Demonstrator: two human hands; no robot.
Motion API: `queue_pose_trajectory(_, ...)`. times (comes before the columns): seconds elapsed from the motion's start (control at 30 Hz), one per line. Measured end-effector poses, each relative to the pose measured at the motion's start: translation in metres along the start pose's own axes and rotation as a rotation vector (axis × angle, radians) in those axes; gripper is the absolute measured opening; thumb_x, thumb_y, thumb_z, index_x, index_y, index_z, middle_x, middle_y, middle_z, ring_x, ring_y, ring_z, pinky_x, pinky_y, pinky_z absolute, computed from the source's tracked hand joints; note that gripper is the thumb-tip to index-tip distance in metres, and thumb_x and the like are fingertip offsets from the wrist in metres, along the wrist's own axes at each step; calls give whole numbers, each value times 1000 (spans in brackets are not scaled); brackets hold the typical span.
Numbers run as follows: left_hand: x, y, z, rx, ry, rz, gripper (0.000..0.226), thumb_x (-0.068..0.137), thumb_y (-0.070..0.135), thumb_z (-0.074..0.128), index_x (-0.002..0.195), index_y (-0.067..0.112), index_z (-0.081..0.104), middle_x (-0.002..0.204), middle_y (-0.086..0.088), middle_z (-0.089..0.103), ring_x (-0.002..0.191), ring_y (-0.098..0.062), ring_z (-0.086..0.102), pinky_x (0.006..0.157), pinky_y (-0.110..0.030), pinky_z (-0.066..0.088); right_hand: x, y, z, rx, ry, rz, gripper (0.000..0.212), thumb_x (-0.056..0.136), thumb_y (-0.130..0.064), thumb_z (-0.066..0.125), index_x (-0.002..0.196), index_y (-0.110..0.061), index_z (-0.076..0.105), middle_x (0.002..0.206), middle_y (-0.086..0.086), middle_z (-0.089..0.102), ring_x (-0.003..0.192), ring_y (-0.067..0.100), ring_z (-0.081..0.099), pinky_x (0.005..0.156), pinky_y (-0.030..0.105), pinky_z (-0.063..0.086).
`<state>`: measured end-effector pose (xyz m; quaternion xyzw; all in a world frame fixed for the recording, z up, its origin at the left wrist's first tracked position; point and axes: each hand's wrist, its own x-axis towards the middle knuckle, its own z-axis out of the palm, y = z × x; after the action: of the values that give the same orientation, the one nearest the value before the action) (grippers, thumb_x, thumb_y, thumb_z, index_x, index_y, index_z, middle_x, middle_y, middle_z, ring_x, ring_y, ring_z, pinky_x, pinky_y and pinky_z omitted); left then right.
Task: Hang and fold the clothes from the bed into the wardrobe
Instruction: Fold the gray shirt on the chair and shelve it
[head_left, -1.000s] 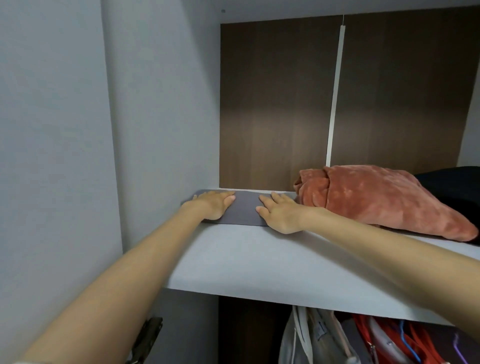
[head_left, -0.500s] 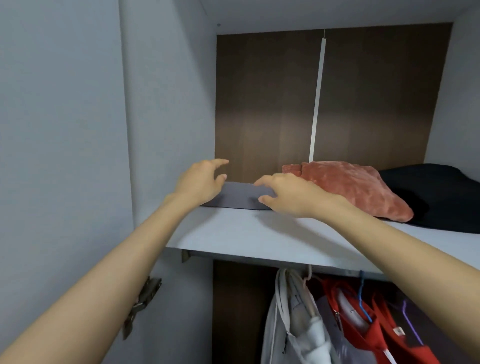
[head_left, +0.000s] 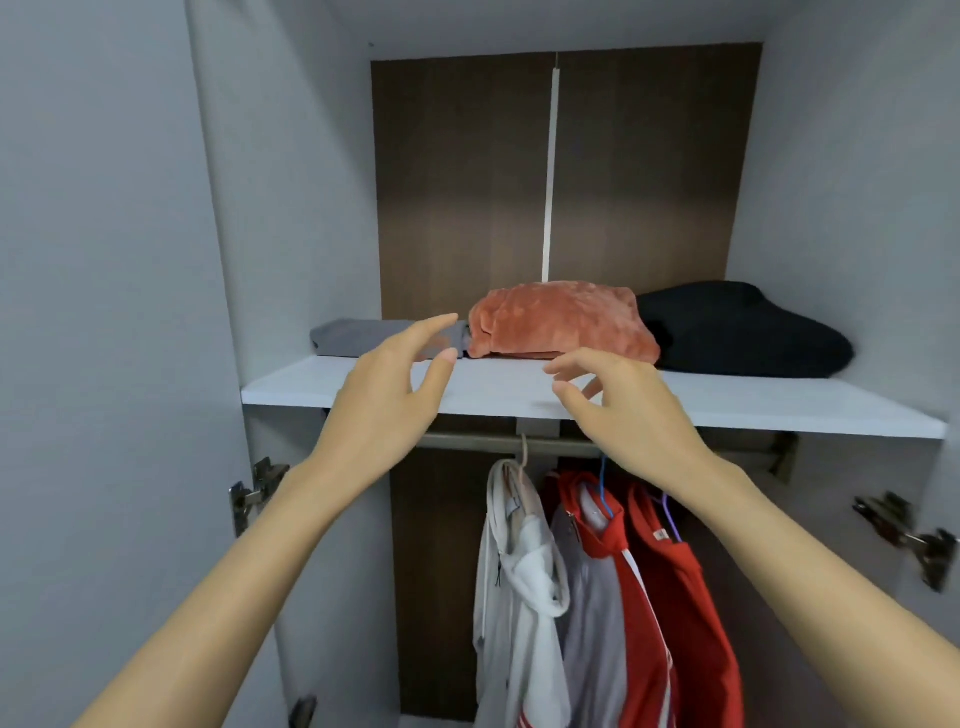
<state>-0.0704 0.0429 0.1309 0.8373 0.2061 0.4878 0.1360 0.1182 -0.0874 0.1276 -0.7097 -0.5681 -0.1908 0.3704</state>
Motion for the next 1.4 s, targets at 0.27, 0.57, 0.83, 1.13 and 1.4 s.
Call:
queue_pose_trajectory(0.27, -53, 48, 1, -58, -152, 63, 41, 99, 46, 38, 139, 38, 41, 120, 24, 53, 109, 6, 48, 88, -19, 37, -89, -10, -40, -60, 42, 152, 18, 93, -30, 54, 107, -35, 63, 96, -20, 63, 79, -1, 59, 65, 26, 46)
queue_pose_trajectory(0.57, -158, 80, -6, -93, -371, 196, 44, 99, 42, 37, 142, 35, 37, 128, 14, 55, 109, -3, 54, 85, -21, 41, -228, -67, -65, -218, 35, 410, 19, 93, -30, 52, 108, -37, 62, 96, -18, 61, 81, 7, 54, 70, 30, 44)
queue_pose_trajectory(0.83, -265, 135, -6, -241, -647, 342, 41, 99, 38, 41, 140, 34, 40, 124, 11, 57, 111, -13, 56, 93, -40, 47, -393, -132, -114, -338, -3, 705, 20, 94, -32, 51, 110, -37, 60, 100, -22, 62, 84, 7, 58, 69, 28, 45)
queue_pose_trajectory(1.13, -389, 253, 23, -392, -922, 594, 39, 100, 41, 35, 140, 37, 38, 131, 10, 54, 118, -17, 52, 89, -38, 45, -571, -186, -183, -425, 103, 1067, 20, 95, -29, 50, 111, -33, 61, 100, -21, 60, 84, 9, 58, 77, 35, 50)
queue_pose_trajectory(1.4, -517, 380, 52, -555, -1180, 764, 41, 101, 41, 34, 141, 35, 38, 128, 12, 54, 110, -14, 55, 87, -37, 46, -739, -225, -248, -545, 243, 1388, 20, 93, -26, 53, 111, -29, 62, 103, -14, 65, 87, 14, 61, 74, 33, 48)
